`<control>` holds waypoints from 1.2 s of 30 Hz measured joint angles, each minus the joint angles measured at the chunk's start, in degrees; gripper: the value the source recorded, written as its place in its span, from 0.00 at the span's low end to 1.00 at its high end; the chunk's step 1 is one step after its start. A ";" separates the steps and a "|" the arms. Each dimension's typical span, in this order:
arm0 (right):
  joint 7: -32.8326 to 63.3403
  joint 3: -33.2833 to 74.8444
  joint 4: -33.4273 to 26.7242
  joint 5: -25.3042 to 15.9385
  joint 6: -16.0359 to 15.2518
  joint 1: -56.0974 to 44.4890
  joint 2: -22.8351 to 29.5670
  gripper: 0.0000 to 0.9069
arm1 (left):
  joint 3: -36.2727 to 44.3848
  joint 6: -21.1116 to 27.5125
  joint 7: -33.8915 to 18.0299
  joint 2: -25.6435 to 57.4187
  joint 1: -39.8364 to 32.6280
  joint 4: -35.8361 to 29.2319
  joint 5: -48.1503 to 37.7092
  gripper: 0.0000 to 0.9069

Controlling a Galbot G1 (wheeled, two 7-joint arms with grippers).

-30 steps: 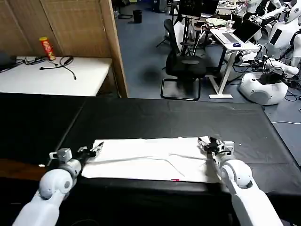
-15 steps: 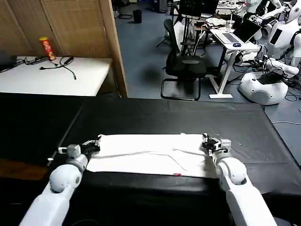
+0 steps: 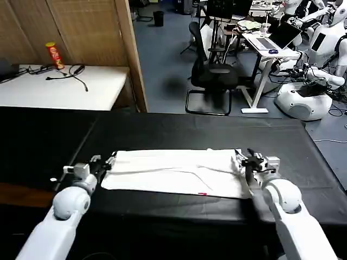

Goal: Fold and organize the clothes.

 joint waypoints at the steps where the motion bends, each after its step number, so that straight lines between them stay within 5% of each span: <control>1: 0.03 0.22 1.14 0.01 0.04 -0.87 -0.01 0.97 | -0.44 -0.06 -0.01 0.00 0.89 -0.62 0.01 0.97; 12: 0.15 -0.16 5.31 -0.15 0.11 -3.89 0.28 0.97 | -2.73 -1.67 -1.76 -2.73 4.18 -2.84 -1.73 0.97; 24: -0.44 0.15 7.08 -0.34 0.50 -6.35 0.40 0.97 | -1.11 -4.58 -4.66 -4.22 -4.75 2.79 -2.20 0.97; 36: -0.67 -0.46 7.30 -0.21 0.41 -6.44 -0.02 0.97 | -3.75 -4.94 -1.26 -7.96 8.13 -4.21 -3.88 0.97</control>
